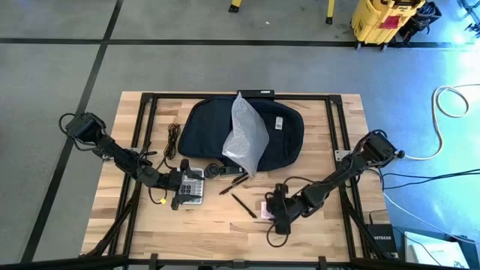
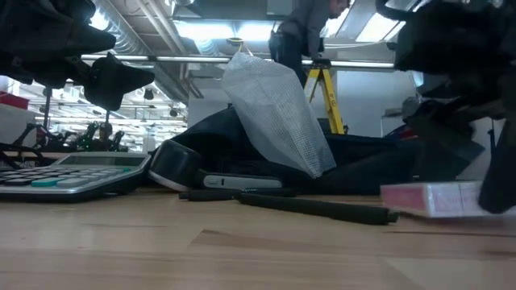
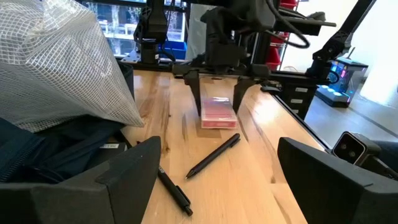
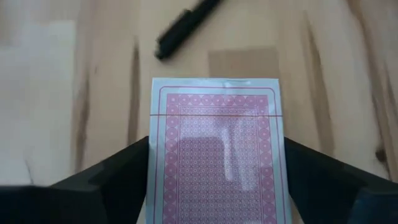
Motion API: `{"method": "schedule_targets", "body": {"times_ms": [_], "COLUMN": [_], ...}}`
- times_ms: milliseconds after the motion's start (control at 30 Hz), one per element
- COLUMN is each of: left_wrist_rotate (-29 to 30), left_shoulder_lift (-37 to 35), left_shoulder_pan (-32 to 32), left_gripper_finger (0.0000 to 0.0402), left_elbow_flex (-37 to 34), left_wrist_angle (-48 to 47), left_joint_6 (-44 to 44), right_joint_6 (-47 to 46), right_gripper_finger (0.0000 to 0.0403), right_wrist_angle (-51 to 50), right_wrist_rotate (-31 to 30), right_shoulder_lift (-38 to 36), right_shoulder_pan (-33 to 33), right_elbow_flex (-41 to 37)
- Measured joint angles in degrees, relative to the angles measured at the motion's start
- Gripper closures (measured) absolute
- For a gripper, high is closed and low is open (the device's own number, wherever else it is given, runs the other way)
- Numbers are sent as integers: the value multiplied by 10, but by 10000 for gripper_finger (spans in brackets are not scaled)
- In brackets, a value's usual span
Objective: Unpack backpack
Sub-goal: Adjust the game card, then adjust the black pen
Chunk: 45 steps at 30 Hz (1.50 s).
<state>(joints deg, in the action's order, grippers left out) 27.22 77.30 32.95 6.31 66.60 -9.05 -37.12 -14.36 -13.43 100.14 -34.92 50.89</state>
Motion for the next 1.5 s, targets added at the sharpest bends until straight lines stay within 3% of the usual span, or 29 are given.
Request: {"method": "schedule_targets", "body": {"times_ms": [367, 567, 733, 867, 1100, 1233, 1500], "left_wrist_rotate": [0, 0, 0, 0, 0, 0, 0], "left_shoulder_lift": [0, 0, 0, 0, 0, 0, 0], "left_shoulder_pan": [0, 0, 0, 0, 0, -4, -4], "left_gripper_finger": [92, 92, 92, 92, 92, 92, 92], "left_elbow_flex": [0, 0, 0, 0, 0, -1, 0], "left_wrist_angle": [0, 0, 0, 0, -1, -1, -5], "left_joint_6": [-11, -11, -12, -10, -5, 5, 7], "right_joint_6": [17, 117, 209, 312, 391, 428, 452], "right_gripper_finger": [45, 45, 81, 139, 235, 257, 260], "right_wrist_angle": [-7, 1, 42, 76, 65, 23, -15], "right_wrist_rotate": [-8, -81, -59, -11, 91, 92, 91], "right_shoulder_lift": [0, -1, -1, 5, 70, 127, 180], "right_shoulder_pan": [1, 32, 113, 156, 204, 209, 212], "right_elbow_flex": [39, 76, 88, 88, 131, 190, 276]}}
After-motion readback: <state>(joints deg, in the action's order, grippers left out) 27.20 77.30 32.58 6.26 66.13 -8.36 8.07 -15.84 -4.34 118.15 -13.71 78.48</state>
